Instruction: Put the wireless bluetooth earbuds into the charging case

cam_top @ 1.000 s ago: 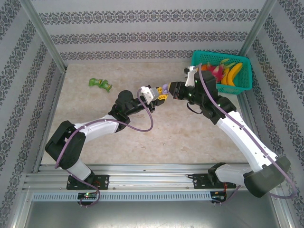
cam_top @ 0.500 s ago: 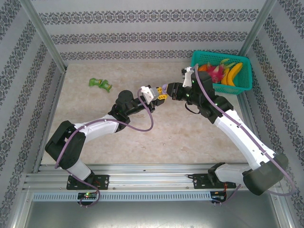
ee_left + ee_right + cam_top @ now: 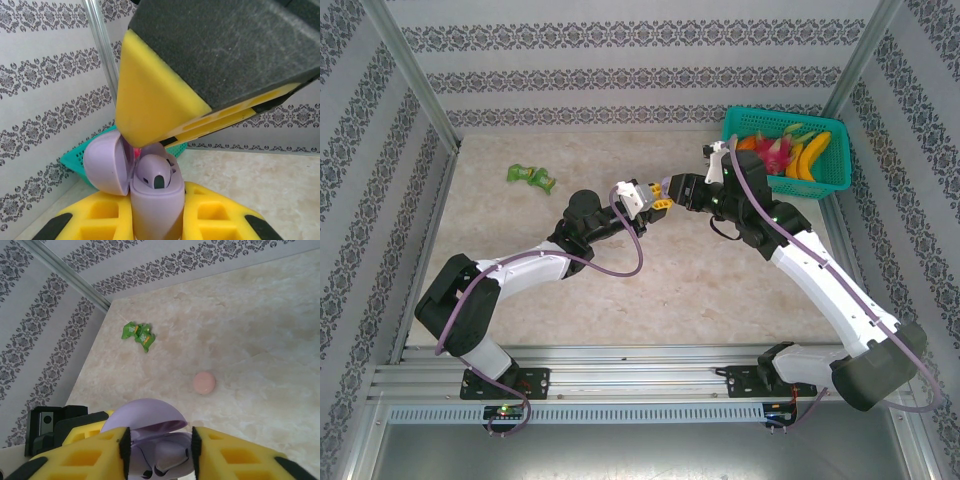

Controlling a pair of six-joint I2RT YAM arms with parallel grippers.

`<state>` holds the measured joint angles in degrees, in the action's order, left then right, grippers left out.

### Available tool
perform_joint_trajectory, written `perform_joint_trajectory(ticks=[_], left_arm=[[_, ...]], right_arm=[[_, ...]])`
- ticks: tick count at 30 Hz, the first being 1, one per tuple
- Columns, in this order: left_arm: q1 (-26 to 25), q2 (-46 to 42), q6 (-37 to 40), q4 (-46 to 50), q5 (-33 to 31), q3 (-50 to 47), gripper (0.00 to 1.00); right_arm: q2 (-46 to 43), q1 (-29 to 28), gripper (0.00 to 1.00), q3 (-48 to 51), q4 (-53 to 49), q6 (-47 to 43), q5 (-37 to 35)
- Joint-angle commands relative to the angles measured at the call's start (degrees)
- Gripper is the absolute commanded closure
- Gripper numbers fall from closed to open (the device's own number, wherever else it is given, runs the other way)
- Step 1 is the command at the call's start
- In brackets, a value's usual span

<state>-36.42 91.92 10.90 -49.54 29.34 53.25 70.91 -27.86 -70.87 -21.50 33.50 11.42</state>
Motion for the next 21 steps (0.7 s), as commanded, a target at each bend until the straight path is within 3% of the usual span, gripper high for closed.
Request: perform_joint_trajectory(ticks=[1, 10, 21], left_arm=[[-1.0, -0.7, -0.2, -2.9, 0.6, 0.7, 1.00], [-1.0, -1.0, -0.5, -3.3, 0.6, -0.7, 1.00], [-1.0, -2.7, -1.2, -2.4, 3.2, -2.8, 1.00]], right_arm=[[-1.7, 0.6, 0.56, -2.1, -0.5, 0.6, -1.1], [-1.8, 3.7, 0.44, -5.8, -5.4, -0.9, -0.4], [14.3, 4.7, 0.44, -17.8, -14.5, -6.5, 3.3]])
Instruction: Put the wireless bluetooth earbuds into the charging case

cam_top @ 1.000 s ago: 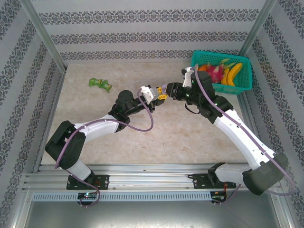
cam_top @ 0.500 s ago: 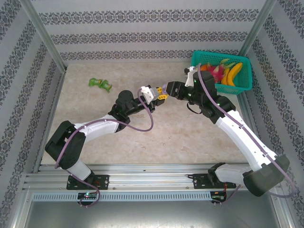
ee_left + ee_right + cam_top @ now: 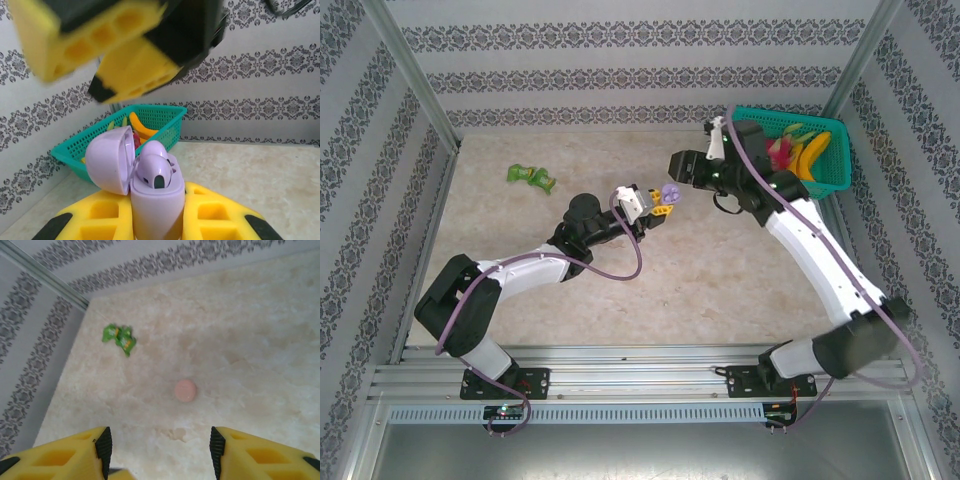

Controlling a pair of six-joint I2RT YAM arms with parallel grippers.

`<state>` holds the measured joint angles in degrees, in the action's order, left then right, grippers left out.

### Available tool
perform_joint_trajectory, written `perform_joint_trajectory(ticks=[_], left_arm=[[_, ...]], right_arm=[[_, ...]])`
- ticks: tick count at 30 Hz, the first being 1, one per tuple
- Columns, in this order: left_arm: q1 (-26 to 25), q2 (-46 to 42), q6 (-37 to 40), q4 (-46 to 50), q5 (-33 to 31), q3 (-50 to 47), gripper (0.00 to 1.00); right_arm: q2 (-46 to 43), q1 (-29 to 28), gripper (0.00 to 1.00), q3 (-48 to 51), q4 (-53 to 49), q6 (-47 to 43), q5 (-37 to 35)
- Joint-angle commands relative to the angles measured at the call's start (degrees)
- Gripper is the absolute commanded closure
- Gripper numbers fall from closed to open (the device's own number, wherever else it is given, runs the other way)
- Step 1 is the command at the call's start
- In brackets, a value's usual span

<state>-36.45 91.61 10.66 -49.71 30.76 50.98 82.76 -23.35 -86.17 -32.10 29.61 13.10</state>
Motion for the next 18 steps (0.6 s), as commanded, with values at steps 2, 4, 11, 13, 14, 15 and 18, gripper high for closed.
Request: perform_joint_trajectory(ticks=[2, 4, 11, 13, 14, 15, 18], left_arm=[[-1.0, -2.7, -1.1, -2.2, 1.6, -0.7, 1.00], [-1.0, -2.9, -1.0, -2.3, 1.4, -0.8, 1.00], [-0.9, -2.9, -0.6, -2.5, -1.4, -1.0, 1.00], [-0.9, -2.6, -0.6, -2.8, -1.7, -1.0, 1.00], [-0.9, -2.4, -0.7, -2.9, -1.8, -1.0, 1.00], [-0.9, -2.2, -0.9, -3.0, -1.8, -0.9, 1.00], [-0.8, -1.6, -1.9, -3.3, -2.1, -0.9, 1.00]], right_arm=[[4.4, 0.1, 0.45, -3.3, -4.8, -3.4, 1.5], [5.4, -0.2, 0.46, -3.4, -6.0, -4.2, 1.6], [0.1, -2.4, 0.50, 3.5, -6.4, -4.9, 1.0], [-2.6, -2.3, 0.50, 6.4, -6.1, -4.4, 0.1], [-3.6, -2.2, 0.50, 7.5, -5.8, -4.0, -0.4], [-4.8, -1.9, 0.50, 8.7, -5.4, -3.5, -1.0], [-7.4, -0.3, 0.50, 11.2, -4.4, -1.9, -2.7]])
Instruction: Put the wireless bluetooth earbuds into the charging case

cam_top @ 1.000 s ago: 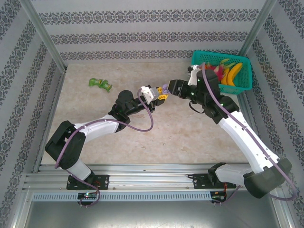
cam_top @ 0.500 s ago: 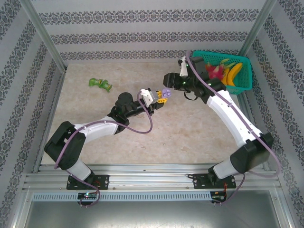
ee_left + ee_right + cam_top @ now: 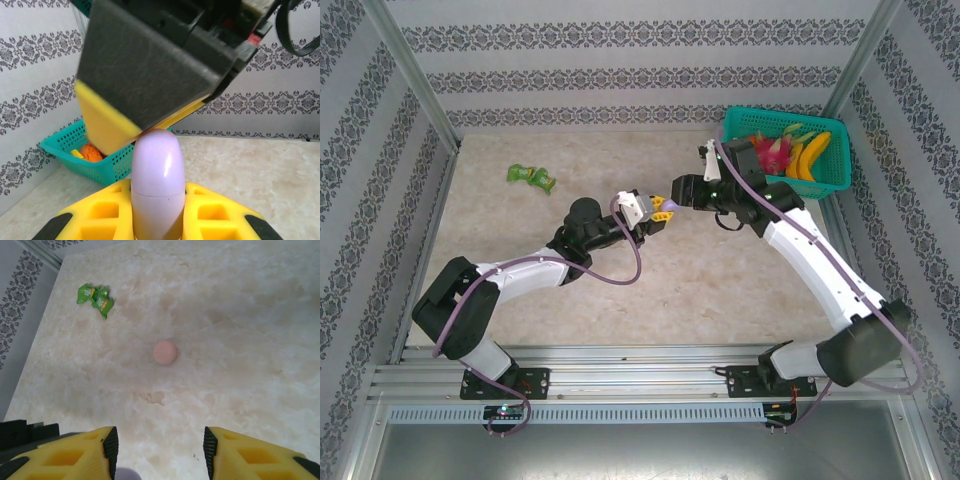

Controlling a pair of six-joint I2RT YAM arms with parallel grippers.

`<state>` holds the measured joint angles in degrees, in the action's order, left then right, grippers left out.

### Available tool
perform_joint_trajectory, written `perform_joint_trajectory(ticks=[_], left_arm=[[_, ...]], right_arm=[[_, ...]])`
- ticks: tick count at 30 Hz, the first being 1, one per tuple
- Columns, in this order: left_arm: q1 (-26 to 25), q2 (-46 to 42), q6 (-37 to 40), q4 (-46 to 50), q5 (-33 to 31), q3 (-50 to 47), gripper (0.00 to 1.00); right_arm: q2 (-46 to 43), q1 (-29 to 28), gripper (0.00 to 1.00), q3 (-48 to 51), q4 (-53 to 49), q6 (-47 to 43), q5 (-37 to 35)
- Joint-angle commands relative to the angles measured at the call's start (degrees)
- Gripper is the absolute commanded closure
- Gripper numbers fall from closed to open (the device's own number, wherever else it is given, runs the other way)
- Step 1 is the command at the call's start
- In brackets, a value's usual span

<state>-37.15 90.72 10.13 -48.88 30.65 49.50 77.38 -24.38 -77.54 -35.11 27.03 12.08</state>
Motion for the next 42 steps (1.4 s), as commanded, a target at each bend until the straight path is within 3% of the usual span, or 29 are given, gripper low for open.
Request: perform_joint_trajectory(ticks=[1, 7, 14, 18, 28, 37, 42], left_arm=[[-0.2, -0.5, -1.9, -4.0, -2.1, 0.7, 1.00], [-0.2, 0.9, -8.2, 4.3, -4.8, 2.6, 1.00], [-0.1, 6.4, -26.2, 25.8, -10.5, 10.4, 1.00], [0.1, 13.1, -34.0, 45.5, -11.5, 20.5, 1.00], [1.9, 25.7, -43.8, 64.1, -11.1, 37.5, 1.00], [5.7, 35.6, -52.1, 66.2, -6.7, 45.8, 1.00], [6.2, 38.8, -52.2, 69.0, -7.2, 49.3, 0.94]], right_arm=[[-2.9, 1.4, 0.49, 3.5, -0.8, 1.4, -2.3], [-5.5, 4.9, 0.47, 9.3, 2.1, 4.5, -3.5], [-6.0, 5.0, 0.46, 16.2, 4.9, 6.9, -5.1], [-5.7, 5.0, 0.46, 18.6, 5.3, 7.6, -6.0], [-4.6, 5.0, 0.46, 22.9, 6.9, 8.9, -8.1], [-4.2, 5.0, 0.46, 23.9, 7.2, 9.2, -9.0], [-3.8, 5.0, 0.46, 23.6, 7.2, 9.2, -9.2]])
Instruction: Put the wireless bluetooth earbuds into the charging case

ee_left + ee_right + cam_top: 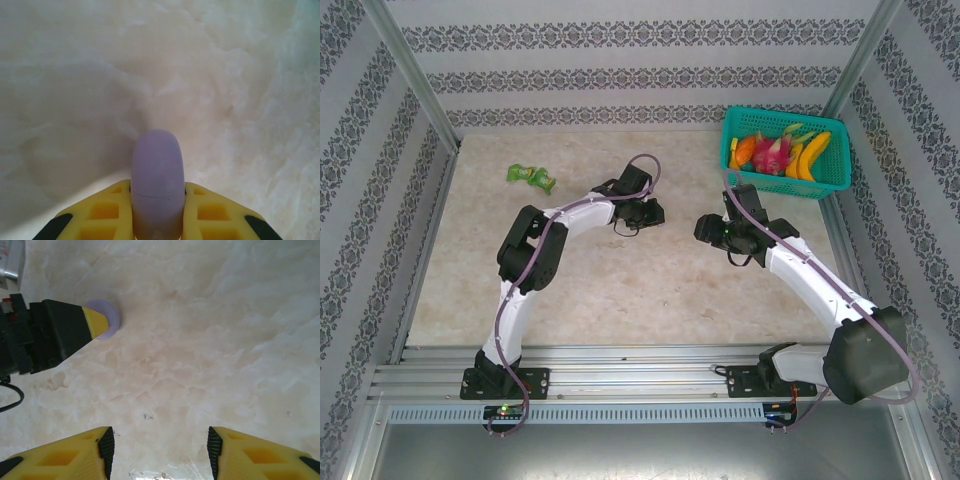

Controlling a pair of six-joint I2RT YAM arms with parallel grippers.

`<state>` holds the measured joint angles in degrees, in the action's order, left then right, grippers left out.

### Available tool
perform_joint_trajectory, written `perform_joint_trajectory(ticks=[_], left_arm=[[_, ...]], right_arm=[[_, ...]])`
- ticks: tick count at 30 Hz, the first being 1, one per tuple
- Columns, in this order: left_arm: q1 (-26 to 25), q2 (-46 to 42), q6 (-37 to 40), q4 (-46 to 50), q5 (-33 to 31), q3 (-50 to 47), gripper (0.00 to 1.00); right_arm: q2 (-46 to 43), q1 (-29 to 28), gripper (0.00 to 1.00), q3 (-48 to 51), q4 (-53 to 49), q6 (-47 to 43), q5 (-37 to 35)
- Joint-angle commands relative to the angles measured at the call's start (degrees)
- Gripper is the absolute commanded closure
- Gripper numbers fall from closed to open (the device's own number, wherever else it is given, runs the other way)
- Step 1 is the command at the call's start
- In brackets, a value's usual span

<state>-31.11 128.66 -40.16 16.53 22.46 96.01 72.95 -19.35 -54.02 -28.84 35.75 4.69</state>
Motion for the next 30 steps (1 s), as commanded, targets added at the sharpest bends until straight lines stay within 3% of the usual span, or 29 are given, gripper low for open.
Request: perform_joint_trajectory(ticks=[1, 15, 19, 20, 21, 27, 30], left_arm=[[0.2, 1.2, -2.0, 3.9, 1.0, 3.2, 0.91], [0.8, 0.4, 0.1, 7.7, -2.2, 3.5, 0.50], [1.3, -1.4, 1.3, 9.6, -3.8, 3.8, 0.29], [1.5, -1.9, 1.9, 10.4, -4.2, 4.0, 0.19], [1.7, -2.4, 2.3, 11.2, -4.5, 4.3, 0.00], [2.6, -8.1, 6.7, 16.8, -8.7, 5.6, 0.00], [2.9, -13.2, 9.4, 18.8, -11.4, 5.4, 0.00]], right_arm=[[0.7, 0.0, 0.46, 0.0, 0.9, 0.4, -1.7], [1.2, 0.0, 0.45, -1.9, 0.3, 0.2, -1.6], [0.9, 0.0, 0.44, -2.5, -0.3, -0.1, -1.8], [0.7, 0.0, 0.43, -2.7, -0.6, -0.2, -1.9], [0.5, -0.1, 0.43, -2.8, -0.9, -0.3, -1.9], [-1.5, 0.4, 0.31, -3.4, -2.3, -1.2, -1.8], [-3.0, 1.0, 0.12, -3.4, -2.8, -2.1, -2.5]])
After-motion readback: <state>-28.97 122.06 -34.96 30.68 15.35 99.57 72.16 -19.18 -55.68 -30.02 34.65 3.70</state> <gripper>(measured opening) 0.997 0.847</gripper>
